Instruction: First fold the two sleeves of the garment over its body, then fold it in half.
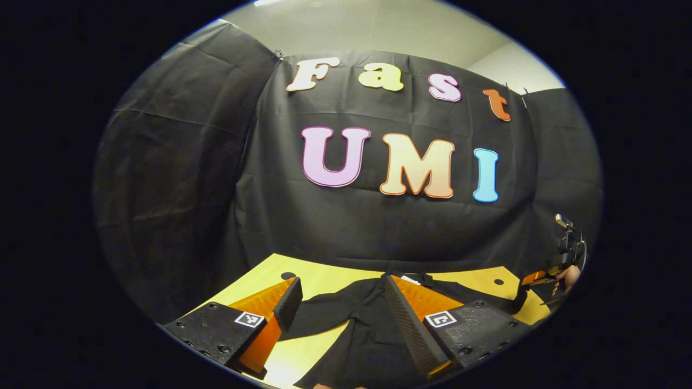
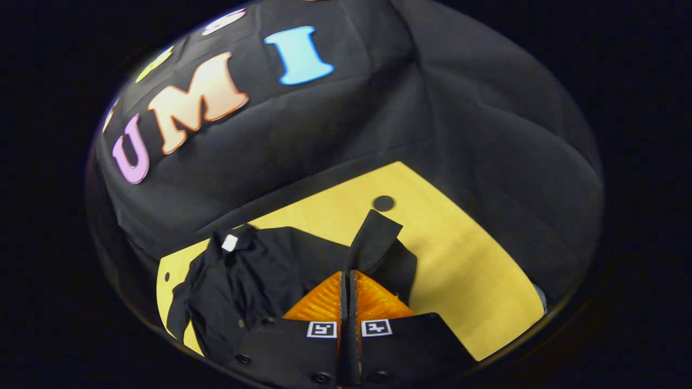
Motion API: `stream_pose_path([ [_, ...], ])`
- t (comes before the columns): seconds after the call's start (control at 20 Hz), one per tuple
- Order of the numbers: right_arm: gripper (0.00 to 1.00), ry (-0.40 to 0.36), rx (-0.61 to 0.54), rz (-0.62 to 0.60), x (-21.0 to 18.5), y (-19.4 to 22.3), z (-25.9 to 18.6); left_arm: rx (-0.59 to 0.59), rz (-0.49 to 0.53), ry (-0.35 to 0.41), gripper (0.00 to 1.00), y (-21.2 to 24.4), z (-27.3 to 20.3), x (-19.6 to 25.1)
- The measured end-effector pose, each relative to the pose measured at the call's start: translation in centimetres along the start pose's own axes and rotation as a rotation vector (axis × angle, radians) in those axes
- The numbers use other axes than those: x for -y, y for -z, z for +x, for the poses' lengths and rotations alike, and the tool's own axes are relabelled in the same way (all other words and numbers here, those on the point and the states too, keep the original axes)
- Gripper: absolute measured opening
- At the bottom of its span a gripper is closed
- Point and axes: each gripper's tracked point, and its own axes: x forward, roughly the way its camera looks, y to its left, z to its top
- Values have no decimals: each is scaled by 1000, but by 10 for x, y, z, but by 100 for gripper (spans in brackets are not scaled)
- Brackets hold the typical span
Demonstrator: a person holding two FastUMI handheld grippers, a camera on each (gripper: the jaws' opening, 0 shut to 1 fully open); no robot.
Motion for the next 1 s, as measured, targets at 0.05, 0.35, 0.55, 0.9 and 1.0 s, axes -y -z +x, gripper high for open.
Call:
stream_pose_path([
  [0.05, 3, -32, -10, -12, -21, 2, 3, 1, -1, -6, 90, 0, -1, -6],
  [0.35, 2, -228, -76, -110, -151, 19, 12, -16, -16, -37, 90, 8, -2, -42],
  [0.55, 2, -315, -103, -235, -235, 38, 23, -26, -28, -62, 90, 12, -3, -66],
  [0.9, 2, -398, -229, -373, -325, 113, 47, -41, -45, -96, 91, 24, 2, -98],
  [1.0, 2, -404, -266, -418, -338, 138, 60, -48, -54, -108, 91, 29, 3, -107],
])
